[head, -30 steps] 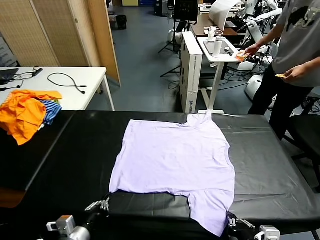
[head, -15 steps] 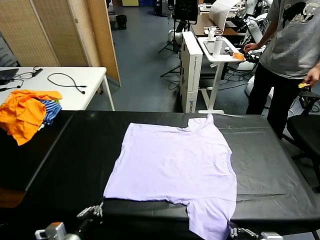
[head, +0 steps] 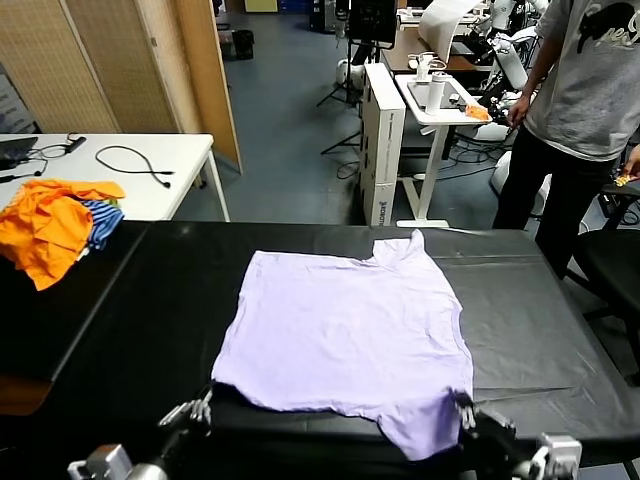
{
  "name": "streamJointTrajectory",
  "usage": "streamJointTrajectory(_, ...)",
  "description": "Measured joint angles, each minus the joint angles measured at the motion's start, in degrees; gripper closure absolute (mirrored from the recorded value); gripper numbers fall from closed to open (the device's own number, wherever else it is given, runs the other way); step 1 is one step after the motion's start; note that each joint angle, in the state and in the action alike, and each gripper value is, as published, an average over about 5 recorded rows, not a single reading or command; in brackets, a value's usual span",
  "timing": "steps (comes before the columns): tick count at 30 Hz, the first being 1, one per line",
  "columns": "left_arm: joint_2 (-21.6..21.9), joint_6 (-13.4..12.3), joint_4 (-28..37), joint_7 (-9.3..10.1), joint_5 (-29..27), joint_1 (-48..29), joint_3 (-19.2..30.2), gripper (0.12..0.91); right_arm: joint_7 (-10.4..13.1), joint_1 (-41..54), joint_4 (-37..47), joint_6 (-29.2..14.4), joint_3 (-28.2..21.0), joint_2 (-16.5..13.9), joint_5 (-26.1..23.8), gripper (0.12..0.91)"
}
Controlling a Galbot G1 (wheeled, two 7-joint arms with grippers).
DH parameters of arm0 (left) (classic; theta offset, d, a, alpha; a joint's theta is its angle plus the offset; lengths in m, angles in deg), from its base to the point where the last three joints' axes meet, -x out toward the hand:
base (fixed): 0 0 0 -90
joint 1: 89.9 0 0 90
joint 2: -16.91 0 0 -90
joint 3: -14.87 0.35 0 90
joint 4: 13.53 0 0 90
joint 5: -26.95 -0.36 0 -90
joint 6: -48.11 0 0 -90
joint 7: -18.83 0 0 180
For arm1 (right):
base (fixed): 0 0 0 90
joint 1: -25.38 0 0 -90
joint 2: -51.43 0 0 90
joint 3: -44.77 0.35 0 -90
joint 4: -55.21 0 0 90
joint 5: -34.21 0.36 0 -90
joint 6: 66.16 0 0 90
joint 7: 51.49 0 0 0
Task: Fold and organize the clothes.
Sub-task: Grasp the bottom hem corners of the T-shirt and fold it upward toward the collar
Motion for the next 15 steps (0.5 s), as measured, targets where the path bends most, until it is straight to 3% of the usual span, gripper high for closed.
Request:
streamJointTrajectory(7,-1.8,0.2,5.2,0.88,-0.5,-10.7,1.8,0.885,0.4,8.4,7.6,-0.5,-2.2,-0.6,0.2,0.886)
streamJointTrajectory(15,-1.8,-0.1,10.2,0.92,-2.9,-17.2,2.6,0.885,1.5,16.2,14.0,0.6,-5.2,-0.1,0.1,0.886)
